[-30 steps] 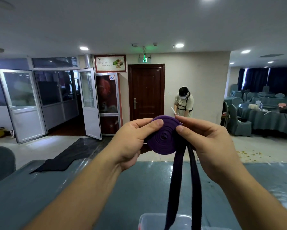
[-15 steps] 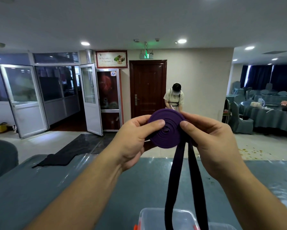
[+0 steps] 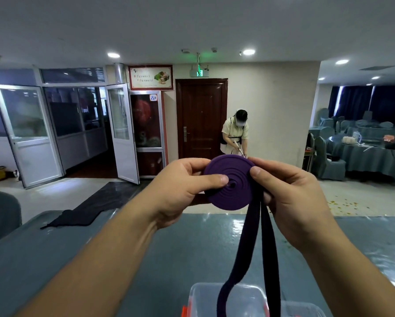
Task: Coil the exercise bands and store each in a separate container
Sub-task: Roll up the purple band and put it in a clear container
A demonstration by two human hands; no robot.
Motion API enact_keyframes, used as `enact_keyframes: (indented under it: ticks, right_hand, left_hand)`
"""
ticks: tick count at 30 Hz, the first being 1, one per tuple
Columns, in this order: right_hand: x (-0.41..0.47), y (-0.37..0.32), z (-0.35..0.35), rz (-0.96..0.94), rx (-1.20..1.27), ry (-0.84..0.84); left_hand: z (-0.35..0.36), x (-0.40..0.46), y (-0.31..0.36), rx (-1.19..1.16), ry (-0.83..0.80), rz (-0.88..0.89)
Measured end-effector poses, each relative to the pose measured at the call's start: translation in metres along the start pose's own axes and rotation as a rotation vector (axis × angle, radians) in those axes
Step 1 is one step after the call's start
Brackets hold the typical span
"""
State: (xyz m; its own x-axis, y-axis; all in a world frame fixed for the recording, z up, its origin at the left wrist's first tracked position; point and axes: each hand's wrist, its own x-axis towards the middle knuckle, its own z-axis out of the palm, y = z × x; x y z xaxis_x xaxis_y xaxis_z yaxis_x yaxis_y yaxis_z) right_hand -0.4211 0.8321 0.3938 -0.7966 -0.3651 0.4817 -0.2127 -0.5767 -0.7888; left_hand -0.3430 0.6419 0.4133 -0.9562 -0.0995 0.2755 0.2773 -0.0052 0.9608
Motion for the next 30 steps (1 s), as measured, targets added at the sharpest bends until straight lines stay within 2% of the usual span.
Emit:
enact_keyframes:
  ticks: [6,11,16,20,23,27,30]
  right_hand:
    - [0.004,0.005,0.003,-0.04,0.07,0.047]
    - [0.009,0.007,-0.001,-0.038,0.018,0.051]
    - [0.01,0.011,0.002,-0.081,0.056,0.031]
    - [0.009,0.012,-0.003,-0.063,-0.032,0.032]
    - [0.01,0.01,-0.003,-0.046,-0.006,0.005]
    - [0.011,0.011,0.0,-0.099,-0.02,0.014]
    - [0.011,0.012,-0.001,-0.107,-0.082,0.022]
  left_hand:
    - [0.009,0.008,-0.01,-0.18,0.091,0.049]
    - [0.002,0.011,-0.007,0.036,0.087,0.08]
    - [0.008,0.015,-0.016,-0.132,0.143,0.125]
    - [0.0,0.016,-0.019,0.022,0.065,0.154]
    - [-0.004,0.016,-0.015,0.072,0.0,0.225]
    - [0.001,0.018,-0.02,0.003,0.081,0.296]
    - [0.0,0.016,-0.022,0.079,0.067,0.277]
